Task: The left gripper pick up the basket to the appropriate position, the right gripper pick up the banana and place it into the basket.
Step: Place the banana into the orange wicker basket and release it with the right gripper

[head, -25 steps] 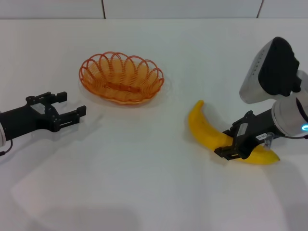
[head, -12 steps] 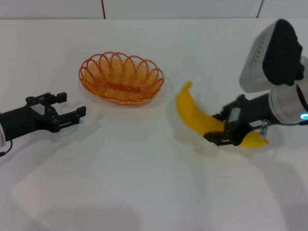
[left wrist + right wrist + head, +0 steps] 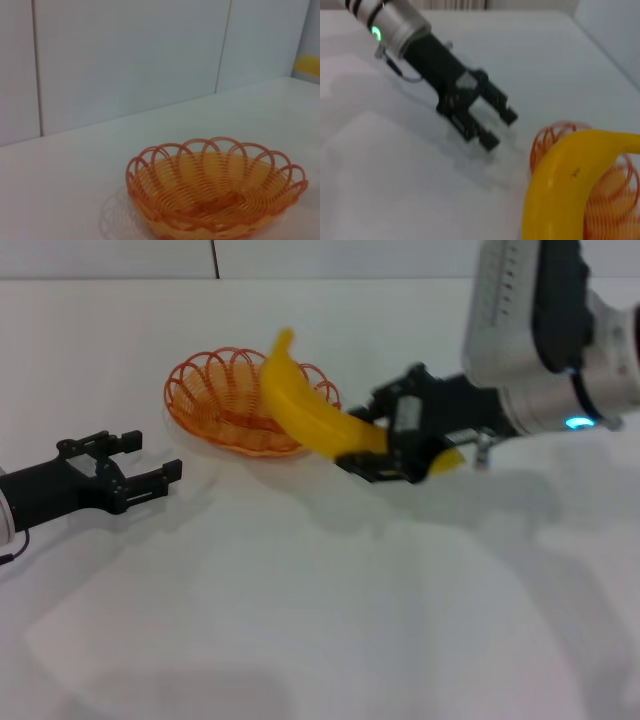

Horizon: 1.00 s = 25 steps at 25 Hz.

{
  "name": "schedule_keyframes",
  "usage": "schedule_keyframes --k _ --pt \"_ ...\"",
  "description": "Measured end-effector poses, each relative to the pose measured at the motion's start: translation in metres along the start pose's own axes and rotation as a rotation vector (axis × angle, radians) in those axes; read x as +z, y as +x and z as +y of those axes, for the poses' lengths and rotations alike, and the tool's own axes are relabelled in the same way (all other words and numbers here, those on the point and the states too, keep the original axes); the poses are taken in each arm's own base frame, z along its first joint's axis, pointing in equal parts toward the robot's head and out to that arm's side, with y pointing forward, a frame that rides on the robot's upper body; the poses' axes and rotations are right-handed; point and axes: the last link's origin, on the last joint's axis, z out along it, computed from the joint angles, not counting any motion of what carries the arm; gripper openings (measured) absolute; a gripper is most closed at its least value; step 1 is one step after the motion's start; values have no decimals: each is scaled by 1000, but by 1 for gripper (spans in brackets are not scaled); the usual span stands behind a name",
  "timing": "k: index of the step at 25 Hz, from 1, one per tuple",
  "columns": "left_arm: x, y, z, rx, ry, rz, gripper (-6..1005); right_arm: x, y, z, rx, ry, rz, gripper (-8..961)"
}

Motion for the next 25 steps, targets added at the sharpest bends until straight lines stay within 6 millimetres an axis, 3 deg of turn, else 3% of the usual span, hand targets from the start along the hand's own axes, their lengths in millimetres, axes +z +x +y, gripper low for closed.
schedule_keyframes --k 8,16,25 --pt "4 2 2 8 -6 5 763 38 -34 -22 -105 10 -19 486" --pt "7 5 3 21 -18 1 762 68 -60 -28 -215 83 -24 486" --pt "11 8 4 25 -25 3 762 86 -57 -34 -259 115 21 486"
